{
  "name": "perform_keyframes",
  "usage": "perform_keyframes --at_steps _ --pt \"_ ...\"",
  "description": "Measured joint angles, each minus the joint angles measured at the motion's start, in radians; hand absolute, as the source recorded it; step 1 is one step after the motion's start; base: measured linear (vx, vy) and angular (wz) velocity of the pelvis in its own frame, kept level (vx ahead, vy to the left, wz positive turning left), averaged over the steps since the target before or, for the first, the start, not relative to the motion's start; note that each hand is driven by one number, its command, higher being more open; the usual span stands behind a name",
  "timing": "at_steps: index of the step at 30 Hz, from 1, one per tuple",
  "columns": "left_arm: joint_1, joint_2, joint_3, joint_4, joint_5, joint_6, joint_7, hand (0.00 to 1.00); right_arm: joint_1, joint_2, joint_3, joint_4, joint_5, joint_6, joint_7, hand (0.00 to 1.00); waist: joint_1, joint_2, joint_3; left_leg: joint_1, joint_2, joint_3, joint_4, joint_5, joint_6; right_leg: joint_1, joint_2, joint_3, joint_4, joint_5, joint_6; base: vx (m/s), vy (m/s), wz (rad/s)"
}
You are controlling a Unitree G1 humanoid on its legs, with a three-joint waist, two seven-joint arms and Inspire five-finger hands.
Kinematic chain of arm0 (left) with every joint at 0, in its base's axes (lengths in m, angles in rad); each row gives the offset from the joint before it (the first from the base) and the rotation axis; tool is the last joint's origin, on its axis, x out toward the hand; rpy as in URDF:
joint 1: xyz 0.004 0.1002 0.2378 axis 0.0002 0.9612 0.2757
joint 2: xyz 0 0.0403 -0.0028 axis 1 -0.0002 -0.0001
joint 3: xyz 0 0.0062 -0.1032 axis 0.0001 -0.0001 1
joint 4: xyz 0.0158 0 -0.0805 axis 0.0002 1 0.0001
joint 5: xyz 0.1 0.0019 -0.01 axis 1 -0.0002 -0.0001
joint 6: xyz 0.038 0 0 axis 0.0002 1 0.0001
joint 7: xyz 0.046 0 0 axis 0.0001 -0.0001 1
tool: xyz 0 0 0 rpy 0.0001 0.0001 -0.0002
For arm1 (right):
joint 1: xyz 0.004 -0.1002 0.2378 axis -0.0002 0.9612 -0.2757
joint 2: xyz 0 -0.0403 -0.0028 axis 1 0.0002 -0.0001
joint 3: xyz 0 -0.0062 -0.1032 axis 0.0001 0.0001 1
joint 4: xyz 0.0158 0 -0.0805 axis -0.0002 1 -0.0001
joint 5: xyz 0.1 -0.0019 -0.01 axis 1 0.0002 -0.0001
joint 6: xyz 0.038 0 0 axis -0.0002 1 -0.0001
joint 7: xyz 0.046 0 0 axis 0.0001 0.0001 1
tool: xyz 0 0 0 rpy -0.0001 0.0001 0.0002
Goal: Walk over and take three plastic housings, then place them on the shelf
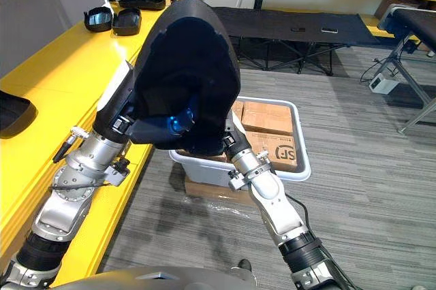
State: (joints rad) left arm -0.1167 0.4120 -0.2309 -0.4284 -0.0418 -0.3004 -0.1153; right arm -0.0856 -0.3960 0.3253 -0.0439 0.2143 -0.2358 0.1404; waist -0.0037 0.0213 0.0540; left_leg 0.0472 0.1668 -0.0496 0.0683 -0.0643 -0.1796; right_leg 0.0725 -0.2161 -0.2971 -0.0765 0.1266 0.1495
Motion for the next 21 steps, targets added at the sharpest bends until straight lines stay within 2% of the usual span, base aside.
perform_keyframes --at_steps 12,13,21 --pt "-0.012 0.014 -0.005 -0.016 -0.046 0.047 -0.020 0.00 0.002 0.010 0.016 0.000 0.032 0.000 -0.015 0.00 0.000 -0.002 0.002 0.000 0.000 -0.002 0.000 0.000 0.000 0.001 0.000 -0.001 0.000 0.000 0.000 0.00 0.000 0.00" --pt "-0.012 0.013 -0.005 -0.017 -0.048 0.050 -0.020 1.00 0.002 0.010 0.017 0.000 0.034 0.000 -0.016 0.00 0.000 -0.002 0.002 0.000 0.000 -0.002 0.000 0.000 0.000 0.001 0.000 -0.001 0.000 0.000 0.000 0.00 0.000 0.00" --pt "-0.011 -0.048 0.002 -0.041 -0.137 0.152 -0.015 1.00 0.020 0.056 0.026 0.001 0.043 0.004 -0.067 0.00 0.000 -0.004 0.004 0.000 0.000 -0.003 -0.001 0.000 0.000 0.000 0.000 -0.001 0.000 0.000 0.000 0.00 0.000 0.00"
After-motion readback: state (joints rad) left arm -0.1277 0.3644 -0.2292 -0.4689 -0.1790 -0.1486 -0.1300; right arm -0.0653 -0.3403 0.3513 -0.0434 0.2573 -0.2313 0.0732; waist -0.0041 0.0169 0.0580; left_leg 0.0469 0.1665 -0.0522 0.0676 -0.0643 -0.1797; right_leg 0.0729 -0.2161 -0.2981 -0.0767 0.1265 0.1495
